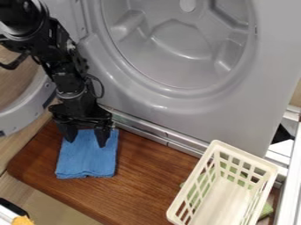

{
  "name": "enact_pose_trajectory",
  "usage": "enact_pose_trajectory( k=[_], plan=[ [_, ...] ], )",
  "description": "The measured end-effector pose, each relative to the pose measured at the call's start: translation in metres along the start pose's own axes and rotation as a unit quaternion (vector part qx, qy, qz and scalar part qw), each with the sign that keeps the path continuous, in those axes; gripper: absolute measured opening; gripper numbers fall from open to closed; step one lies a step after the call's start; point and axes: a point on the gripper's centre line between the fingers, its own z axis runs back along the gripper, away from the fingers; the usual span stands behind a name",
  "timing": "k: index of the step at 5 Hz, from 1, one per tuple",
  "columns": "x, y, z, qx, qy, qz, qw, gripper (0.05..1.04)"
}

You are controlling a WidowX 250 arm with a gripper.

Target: Put the blue cloth in the washing machine

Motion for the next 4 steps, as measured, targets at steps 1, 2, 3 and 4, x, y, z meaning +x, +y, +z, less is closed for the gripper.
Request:
enact_pose_trajectory(
  k=[1, 2, 3, 4],
  plan=[
    [-0.003, 0.0, -0.006, -0.001, 0.01, 0.001, 0.9999, 1.0],
    [-0.003, -0.002, -0.016, 0.013, 0.005, -0.013, 0.9998, 1.0],
    [-0.004, -0.004, -0.027, 0.025, 0.01, -0.033, 0.9991, 1.0],
    [-0.002, -0.004, -0.04, 0.027, 0.007, -0.042, 0.9987, 1.0]
  ],
)
